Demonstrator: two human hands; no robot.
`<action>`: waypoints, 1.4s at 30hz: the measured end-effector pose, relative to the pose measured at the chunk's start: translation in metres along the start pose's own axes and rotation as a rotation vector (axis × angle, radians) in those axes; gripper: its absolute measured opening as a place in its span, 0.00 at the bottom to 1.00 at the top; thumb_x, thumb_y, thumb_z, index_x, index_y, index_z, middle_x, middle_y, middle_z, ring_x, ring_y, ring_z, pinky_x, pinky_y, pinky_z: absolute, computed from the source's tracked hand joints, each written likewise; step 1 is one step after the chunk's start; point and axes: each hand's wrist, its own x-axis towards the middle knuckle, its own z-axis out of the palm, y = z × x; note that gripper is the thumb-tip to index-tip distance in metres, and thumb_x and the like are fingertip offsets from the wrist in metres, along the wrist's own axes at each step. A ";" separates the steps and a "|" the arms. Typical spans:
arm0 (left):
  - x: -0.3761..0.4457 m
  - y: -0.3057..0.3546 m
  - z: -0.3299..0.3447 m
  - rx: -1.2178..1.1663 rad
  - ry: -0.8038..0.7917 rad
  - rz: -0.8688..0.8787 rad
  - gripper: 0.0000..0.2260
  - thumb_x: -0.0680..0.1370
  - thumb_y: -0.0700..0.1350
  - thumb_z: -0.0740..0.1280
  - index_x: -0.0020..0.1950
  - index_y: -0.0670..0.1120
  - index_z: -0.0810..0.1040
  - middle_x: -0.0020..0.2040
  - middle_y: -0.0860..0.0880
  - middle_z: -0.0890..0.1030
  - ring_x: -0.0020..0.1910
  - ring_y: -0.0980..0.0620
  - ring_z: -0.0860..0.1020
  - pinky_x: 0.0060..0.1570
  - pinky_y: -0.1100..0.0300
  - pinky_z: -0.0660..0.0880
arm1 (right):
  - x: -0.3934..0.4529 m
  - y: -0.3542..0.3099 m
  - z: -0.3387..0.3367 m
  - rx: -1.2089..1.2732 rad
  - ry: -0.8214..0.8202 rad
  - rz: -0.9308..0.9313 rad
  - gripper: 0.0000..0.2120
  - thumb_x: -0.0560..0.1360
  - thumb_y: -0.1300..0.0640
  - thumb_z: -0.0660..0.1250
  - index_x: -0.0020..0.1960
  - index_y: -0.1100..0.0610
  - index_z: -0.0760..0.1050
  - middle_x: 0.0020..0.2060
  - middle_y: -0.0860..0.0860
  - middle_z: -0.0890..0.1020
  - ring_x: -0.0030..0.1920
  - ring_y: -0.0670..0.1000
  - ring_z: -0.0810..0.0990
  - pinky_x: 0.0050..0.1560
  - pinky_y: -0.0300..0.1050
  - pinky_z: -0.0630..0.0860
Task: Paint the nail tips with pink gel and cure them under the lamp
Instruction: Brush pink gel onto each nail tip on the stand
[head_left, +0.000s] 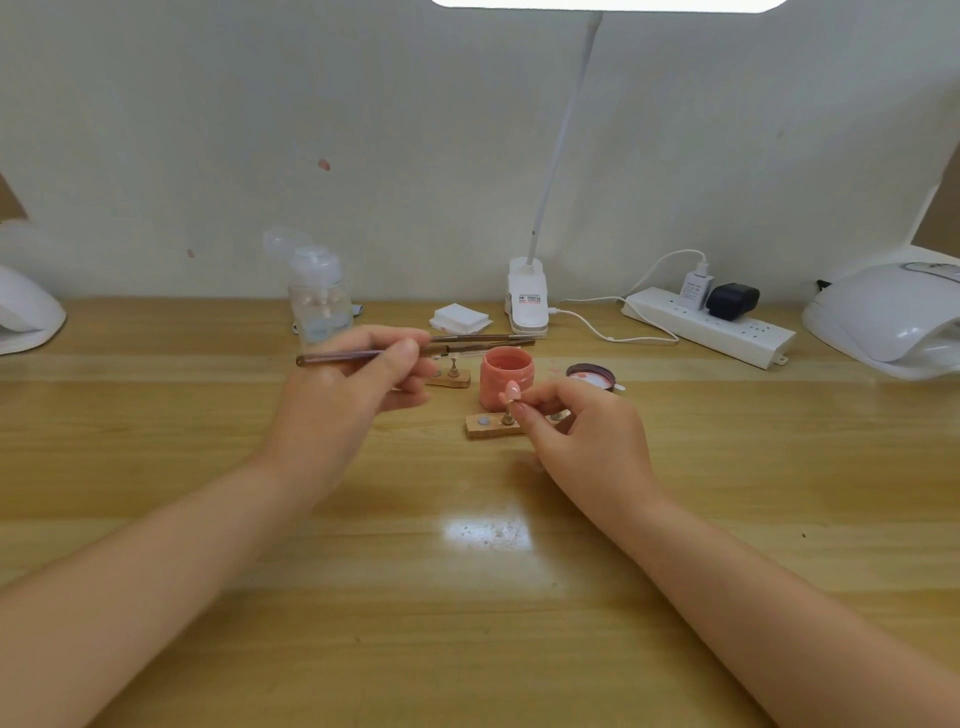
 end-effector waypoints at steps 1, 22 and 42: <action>-0.008 0.000 0.000 0.051 -0.037 0.041 0.05 0.77 0.44 0.69 0.47 0.51 0.85 0.43 0.46 0.86 0.42 0.51 0.84 0.43 0.60 0.81 | 0.000 0.000 0.000 -0.004 -0.003 0.006 0.02 0.74 0.53 0.72 0.43 0.49 0.82 0.35 0.39 0.80 0.31 0.39 0.75 0.36 0.32 0.68; -0.046 0.005 0.008 0.421 -0.251 0.347 0.08 0.75 0.46 0.62 0.50 0.51 0.80 0.44 0.55 0.83 0.46 0.55 0.81 0.46 0.68 0.75 | -0.001 -0.003 -0.002 -0.014 -0.010 0.010 0.01 0.74 0.55 0.71 0.44 0.50 0.81 0.34 0.39 0.78 0.32 0.47 0.79 0.39 0.46 0.76; -0.046 0.000 0.008 0.322 -0.163 0.185 0.10 0.75 0.51 0.62 0.50 0.51 0.81 0.44 0.52 0.84 0.47 0.53 0.82 0.49 0.56 0.78 | -0.001 -0.004 -0.002 0.010 -0.020 0.020 0.01 0.74 0.55 0.71 0.45 0.50 0.82 0.37 0.42 0.81 0.32 0.45 0.78 0.43 0.52 0.78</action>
